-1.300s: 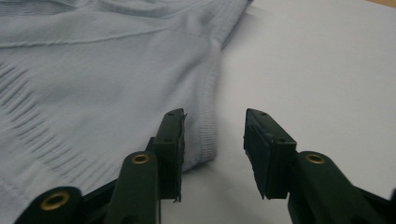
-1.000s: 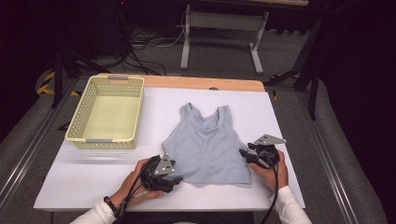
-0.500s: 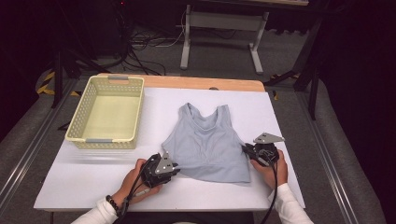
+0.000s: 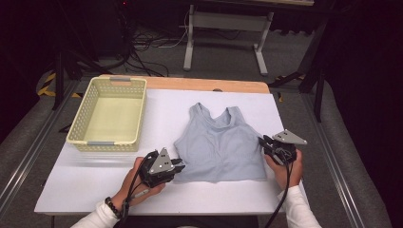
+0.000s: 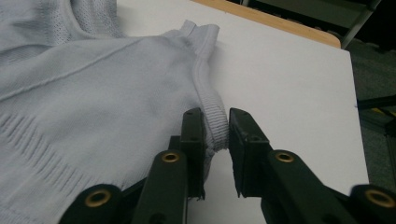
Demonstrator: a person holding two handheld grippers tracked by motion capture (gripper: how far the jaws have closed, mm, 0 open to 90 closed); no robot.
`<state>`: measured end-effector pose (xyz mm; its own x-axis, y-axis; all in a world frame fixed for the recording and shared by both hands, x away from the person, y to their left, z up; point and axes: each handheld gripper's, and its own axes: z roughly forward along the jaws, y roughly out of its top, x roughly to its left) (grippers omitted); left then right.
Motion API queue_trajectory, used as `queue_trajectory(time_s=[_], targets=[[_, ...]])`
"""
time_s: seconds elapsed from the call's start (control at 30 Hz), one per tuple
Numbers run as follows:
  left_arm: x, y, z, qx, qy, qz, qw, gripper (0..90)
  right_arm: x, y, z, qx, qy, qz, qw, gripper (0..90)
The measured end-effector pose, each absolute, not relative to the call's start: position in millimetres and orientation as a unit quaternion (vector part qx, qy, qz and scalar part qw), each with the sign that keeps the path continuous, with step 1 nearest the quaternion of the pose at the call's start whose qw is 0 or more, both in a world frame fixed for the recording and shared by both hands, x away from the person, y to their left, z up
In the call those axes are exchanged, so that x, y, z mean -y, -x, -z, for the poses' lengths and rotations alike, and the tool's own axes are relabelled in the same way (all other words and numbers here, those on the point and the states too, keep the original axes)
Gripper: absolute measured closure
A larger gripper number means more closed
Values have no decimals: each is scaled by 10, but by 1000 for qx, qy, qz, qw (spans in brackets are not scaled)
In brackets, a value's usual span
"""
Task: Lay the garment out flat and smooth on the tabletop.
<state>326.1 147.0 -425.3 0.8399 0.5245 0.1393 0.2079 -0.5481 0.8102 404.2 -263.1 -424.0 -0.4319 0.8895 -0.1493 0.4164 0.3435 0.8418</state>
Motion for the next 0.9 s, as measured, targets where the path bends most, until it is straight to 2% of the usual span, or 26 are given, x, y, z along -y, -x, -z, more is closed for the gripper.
queue_trajectory(time_s=[0.07, 0.17, 0.3, 0.47, 0.57, 0.63, 0.73, 0.9], targets=[[-1503, -3287, 4258, -229, -856, -197, 419, 714, 2657, -4008, 4238, -753, -434, -372, 326, 652], [-1508, -3362, 4293, -253, -852, -207, 409, 630, 2683, -3954, 4246, -751, -438, -378, 318, 618], [-1465, -3505, 4351, -289, -843, -221, 397, 474, 2614, -3861, 4315, -767, -428, -376, 295, 575], [-1393, -3724, 4428, -321, -834, -230, 385, 393, 2518, -3751, 4429, -794, -415, -357, 263, 499], [-1362, -3856, 4500, -338, -834, -220, 377, 390, 2523, -3715, 4477, -801, -417, -350, 247, 432], [-1366, -3936, 4546, -352, -830, -204, 381, 375, 2528, -3686, 4509, -803, -420, -348, 241, 416], [-1338, -3996, 4586, -361, -833, -193, 373, 399, 2546, -3663, 4540, -804, -424, -345, 233, 384], [-1311, -4038, 4605, -359, -840, -152, 376, 584, 2590, -3642, 4565, -799, -442, -348, 211, 384]])
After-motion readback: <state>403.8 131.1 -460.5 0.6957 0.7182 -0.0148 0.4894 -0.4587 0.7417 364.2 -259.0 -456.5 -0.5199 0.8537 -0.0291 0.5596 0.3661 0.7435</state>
